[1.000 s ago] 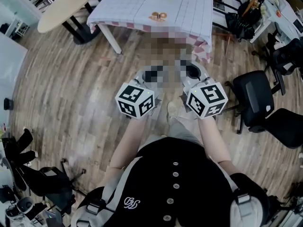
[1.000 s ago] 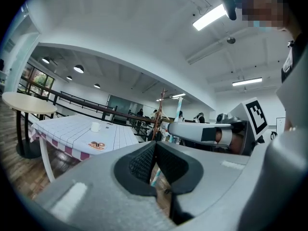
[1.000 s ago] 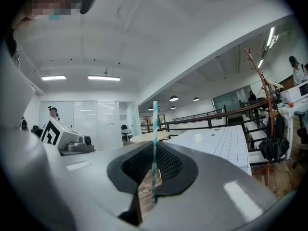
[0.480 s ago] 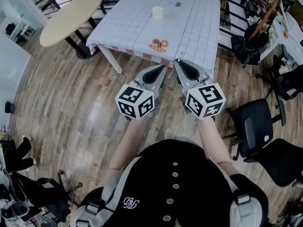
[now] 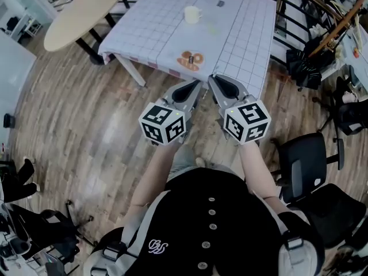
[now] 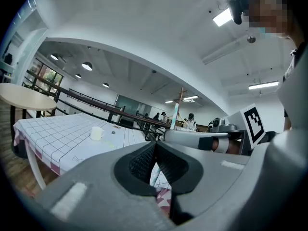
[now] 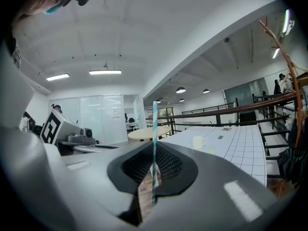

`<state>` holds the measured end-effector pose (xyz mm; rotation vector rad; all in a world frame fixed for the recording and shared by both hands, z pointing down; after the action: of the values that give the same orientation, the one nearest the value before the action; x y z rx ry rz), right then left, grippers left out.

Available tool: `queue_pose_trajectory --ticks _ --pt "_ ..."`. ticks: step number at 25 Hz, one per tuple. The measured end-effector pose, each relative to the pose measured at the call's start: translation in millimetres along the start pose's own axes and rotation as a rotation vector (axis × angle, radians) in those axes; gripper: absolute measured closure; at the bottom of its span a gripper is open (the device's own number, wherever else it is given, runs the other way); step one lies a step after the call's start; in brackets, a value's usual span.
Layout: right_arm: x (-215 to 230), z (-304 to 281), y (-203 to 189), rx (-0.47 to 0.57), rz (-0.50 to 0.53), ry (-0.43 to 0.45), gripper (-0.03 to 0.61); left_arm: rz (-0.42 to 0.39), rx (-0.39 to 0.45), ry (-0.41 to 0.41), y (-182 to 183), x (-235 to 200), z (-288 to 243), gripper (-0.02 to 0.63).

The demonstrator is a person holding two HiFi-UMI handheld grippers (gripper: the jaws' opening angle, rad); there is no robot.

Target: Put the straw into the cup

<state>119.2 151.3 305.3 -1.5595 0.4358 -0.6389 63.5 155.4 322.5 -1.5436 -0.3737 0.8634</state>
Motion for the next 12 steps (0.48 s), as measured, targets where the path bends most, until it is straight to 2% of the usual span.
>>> queue_pose_trajectory --ticks 4,12 --pt "16.3 -13.9 -3.7 -0.003 -0.031 0.000 0.565 0.030 -0.042 0.020 -10.4 -22.0 -15.0 0.621" --pt "56.6 -61.6 -11.6 -0.008 -0.043 -0.040 0.565 0.064 -0.059 0.015 -13.0 -80.2 -53.9 0.621"
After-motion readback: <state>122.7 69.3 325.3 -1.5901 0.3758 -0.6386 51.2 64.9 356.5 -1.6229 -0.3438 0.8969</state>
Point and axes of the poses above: the fingertips, and each gripper's own axes: z backward along the fingers, x to its right, y out of its top, the point moved 2 cm from there along z, backward along the fingers, and after that the axes turned 7 degrees about x, right-handed, at the moved point
